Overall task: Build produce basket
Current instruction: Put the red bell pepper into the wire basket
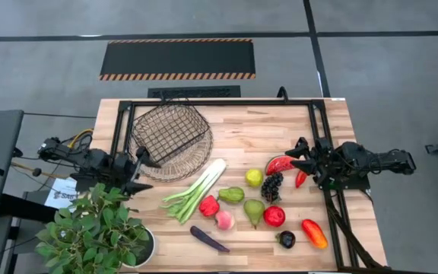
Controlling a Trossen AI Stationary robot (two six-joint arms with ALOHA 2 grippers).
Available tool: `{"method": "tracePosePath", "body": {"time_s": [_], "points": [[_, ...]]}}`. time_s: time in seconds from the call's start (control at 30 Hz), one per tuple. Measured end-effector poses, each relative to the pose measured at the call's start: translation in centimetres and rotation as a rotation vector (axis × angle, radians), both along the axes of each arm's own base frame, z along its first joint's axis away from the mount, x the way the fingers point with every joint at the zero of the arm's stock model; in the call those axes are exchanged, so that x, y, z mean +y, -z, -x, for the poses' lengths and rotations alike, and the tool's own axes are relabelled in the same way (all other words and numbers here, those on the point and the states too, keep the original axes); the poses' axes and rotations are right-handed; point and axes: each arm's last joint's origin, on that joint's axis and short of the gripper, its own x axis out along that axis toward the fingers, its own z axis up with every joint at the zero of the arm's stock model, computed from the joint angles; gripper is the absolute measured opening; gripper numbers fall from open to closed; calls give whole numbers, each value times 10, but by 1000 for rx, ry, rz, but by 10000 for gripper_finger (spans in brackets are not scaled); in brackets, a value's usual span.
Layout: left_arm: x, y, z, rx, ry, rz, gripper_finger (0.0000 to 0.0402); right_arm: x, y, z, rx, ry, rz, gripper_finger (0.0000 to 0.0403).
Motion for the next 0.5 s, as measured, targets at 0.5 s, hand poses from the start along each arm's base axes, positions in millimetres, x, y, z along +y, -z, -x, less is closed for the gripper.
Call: {"method": "tracePosePath", "body": {"time_s": [0.5], "points": [[9,-6,1,-28,-246,273,341,-7,8,-2,89,230,-77,235]]}}
